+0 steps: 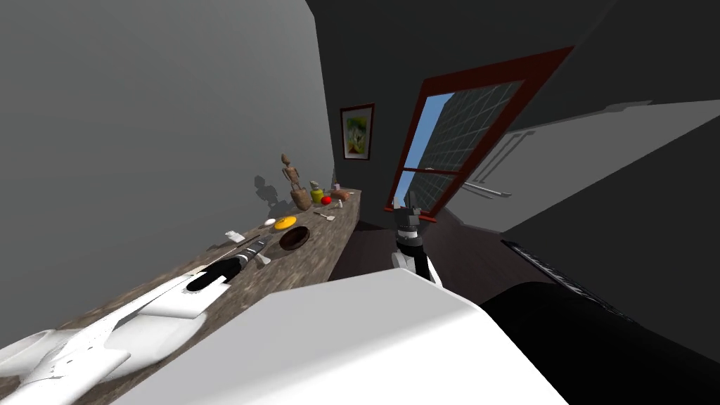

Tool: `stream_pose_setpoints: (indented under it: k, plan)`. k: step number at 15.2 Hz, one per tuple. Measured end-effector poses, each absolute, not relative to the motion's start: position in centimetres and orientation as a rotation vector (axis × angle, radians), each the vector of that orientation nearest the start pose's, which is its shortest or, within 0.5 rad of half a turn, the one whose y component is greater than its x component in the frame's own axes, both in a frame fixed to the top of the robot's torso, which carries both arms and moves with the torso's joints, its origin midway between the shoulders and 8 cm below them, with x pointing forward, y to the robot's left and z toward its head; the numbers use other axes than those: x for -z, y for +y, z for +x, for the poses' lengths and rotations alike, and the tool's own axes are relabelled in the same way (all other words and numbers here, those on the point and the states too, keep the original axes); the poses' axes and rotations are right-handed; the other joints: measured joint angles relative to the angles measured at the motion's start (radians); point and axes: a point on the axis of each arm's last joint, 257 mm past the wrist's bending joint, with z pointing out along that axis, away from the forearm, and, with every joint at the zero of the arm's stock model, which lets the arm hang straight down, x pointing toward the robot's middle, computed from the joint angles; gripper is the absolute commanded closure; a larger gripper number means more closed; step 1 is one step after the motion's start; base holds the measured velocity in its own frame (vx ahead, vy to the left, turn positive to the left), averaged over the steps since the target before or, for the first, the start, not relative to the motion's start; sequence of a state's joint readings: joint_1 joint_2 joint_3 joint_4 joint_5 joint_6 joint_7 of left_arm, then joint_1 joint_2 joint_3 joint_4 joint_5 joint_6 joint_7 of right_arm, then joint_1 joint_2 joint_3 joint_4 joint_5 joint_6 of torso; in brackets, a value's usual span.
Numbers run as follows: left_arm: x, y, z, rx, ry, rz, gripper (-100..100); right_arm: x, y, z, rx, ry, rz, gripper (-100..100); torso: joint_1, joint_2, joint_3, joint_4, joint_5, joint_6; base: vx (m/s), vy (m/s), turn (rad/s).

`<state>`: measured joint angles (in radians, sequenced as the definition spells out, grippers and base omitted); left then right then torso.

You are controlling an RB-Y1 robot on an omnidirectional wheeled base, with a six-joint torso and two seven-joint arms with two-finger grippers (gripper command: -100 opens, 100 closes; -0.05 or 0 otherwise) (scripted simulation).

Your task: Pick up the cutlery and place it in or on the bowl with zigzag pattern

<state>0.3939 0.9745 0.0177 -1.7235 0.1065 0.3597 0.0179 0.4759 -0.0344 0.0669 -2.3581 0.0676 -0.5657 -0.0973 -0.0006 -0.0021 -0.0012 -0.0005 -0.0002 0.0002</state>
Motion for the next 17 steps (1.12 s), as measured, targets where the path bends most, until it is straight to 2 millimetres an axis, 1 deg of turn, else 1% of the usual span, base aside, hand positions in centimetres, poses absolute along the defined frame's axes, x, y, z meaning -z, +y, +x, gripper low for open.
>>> stream_pose_setpoints:
  k: [2, 4, 6, 8, 9, 11, 16, 17]
  plan:
    - [28.3, 56.8, 38.9, 0.11, 1.873, -0.957, -100, -7.5, -23.7, 31.9, -1.466, 0.546, 0.499, 0, 0.001, 0.0, 0.0, 0.0, 0.0, 0.0, 0.027, 0.002, -0.103]
    - [28.8, 58.2, 37.9, 0.054, 1.897, -0.975, -100, -7.5, -23.7, 31.9, -1.466, 0.546, 0.499, 0, 0.0, 0.0, 0.0, 0.0, 0.0, 0.0, 0.019, -0.005, -0.094]
    - [29.6, 60.0, 36.3, -0.017, 1.934, -0.996, -100, -7.5, -23.7, 31.9, -1.466, 0.546, 0.499, 0, 0.0, 0.001, 0.0, 0.0, 0.0, 0.0, 0.017, -0.013, -0.141]
    - [30.6, 61.5, 34.5, -0.082, 1.972, -1.018, -100, -7.5, -23.7, 31.9, -1.466, 0.546, 0.499, 0, -0.001, 0.001, 0.0, 0.0, 0.0, 0.0, 0.02, -0.015, -0.096]
    - [31.3, 62.0, 33.7, -0.112, 1.991, -1.028, -100, -7.5, -23.7, 31.9, -1.466, 0.546, 0.499, 0, -0.001, 0.001, 0.0, 0.0, 0.0, 0.0, 0.022, -0.021, -0.063]
    - [32.2, 62.6, 32.1, -0.162, 2.029, -1.046, -100, -7.5, -23.7, 31.9, -1.466, 0.546, 0.499, 0, -0.001, 0.001, 0.0, 0.0, 0.0, 0.0, 0.019, -0.018, -0.059]
    - [33.5, 63.4, 31.3, -0.176, 2.026, -1.066, -100, -7.5, -23.7, 31.9, -1.465, 0.546, 0.499, 0, 0.003, 0.0, 0.0, 0.0, 0.001, 0.0, 0.03, 0.033, -0.058]
    - [33.6, 63.4, 31.3, -0.176, 2.026, -1.066, 100, -7.5, -23.7, 31.9, -1.465, 0.546, 0.499, 0, 0.003, 0.0, 0.0, 0.0, 0.001, 0.0, 0.008, 0.011, -0.003]
